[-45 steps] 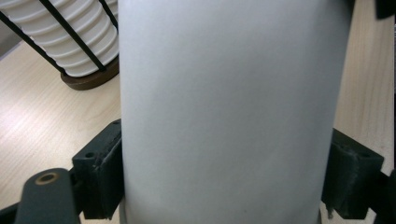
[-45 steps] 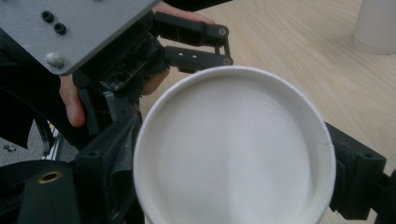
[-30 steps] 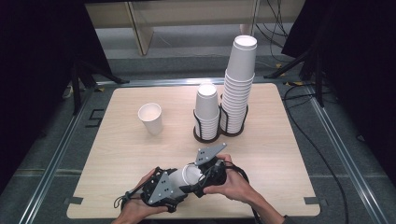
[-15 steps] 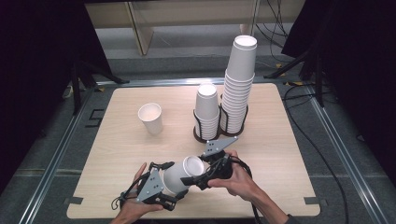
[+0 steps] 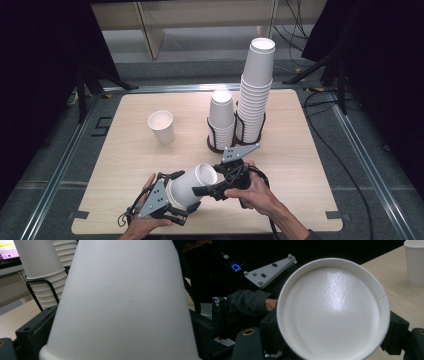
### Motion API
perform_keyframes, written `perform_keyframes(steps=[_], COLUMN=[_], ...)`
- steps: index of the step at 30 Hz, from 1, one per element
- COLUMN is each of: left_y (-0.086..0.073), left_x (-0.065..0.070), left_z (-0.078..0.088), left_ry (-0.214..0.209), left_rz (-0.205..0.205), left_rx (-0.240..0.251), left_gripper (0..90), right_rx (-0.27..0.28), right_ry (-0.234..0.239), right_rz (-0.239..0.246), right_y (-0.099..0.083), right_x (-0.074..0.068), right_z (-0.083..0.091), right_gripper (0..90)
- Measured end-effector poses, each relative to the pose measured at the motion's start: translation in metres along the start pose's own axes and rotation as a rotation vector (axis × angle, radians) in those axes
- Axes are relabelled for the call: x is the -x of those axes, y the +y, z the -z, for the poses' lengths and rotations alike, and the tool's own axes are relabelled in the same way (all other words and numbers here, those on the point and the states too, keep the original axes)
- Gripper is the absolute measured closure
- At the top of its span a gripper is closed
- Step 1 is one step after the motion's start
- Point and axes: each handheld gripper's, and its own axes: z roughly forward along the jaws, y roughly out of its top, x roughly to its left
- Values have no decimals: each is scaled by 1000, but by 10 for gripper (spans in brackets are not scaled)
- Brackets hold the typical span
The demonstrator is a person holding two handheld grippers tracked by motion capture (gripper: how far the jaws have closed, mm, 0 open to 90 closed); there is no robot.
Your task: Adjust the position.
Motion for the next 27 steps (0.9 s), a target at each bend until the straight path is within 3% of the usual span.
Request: perform_keyframes(steps=[4,8,10,11,16,22,27], left_y=[1,3,4,4,4,3,3], left_x=[0,-2,-3,-4,-5,-7,-7], left_z=[0,2,2,2,1,-1,-2], left_ry=[1,-10,-20,-25,-38,-41,-37], left_rz=[2,5,14,14,10,-11,-23], left_rx=[23,-3,-8,-12,-47,-118,-195], left_gripper=[45,66,85,92,118,134,140], right_rx=[1,13,-8,4,-38,-98,-155], right_ry=[-4,5,-10,8,-15,-128,-194], right_rz=[-6,-8,-26,-32,17,108,180], right_y=[0,-1,0,0,1,7,13], right_x=[0,3,2,3,2,-1,-7], right_z=[1,0,3,2,3,12,20], right_gripper=[240,232,224,220,203,156,157])
